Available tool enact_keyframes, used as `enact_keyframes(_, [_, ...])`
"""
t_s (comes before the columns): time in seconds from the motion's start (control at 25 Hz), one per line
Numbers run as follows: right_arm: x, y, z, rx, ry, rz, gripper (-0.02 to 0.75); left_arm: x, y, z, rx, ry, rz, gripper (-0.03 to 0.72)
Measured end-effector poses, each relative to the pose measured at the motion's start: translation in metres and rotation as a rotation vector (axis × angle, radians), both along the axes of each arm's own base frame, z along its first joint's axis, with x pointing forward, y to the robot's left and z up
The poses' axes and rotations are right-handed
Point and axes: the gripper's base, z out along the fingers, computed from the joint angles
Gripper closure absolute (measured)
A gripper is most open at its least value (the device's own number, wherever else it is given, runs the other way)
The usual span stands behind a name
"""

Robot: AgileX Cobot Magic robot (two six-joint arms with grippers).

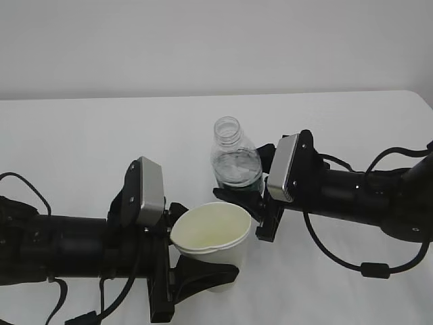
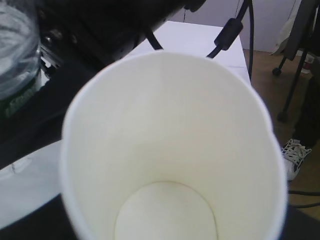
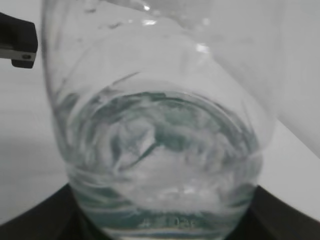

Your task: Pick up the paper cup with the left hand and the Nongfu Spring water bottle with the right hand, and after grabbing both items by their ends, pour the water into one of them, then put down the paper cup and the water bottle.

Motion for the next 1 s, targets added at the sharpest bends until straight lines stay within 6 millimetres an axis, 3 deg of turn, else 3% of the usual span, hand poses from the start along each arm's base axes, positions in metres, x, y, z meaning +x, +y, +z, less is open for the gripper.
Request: enact_keyframes(1.0, [0.0047, -0.0023, 0.0016, -0.086, -0.175, -0.02, 0.281, 0.0013, 0.002, -0.005, 0.064, -0.024, 0.007, 0.234])
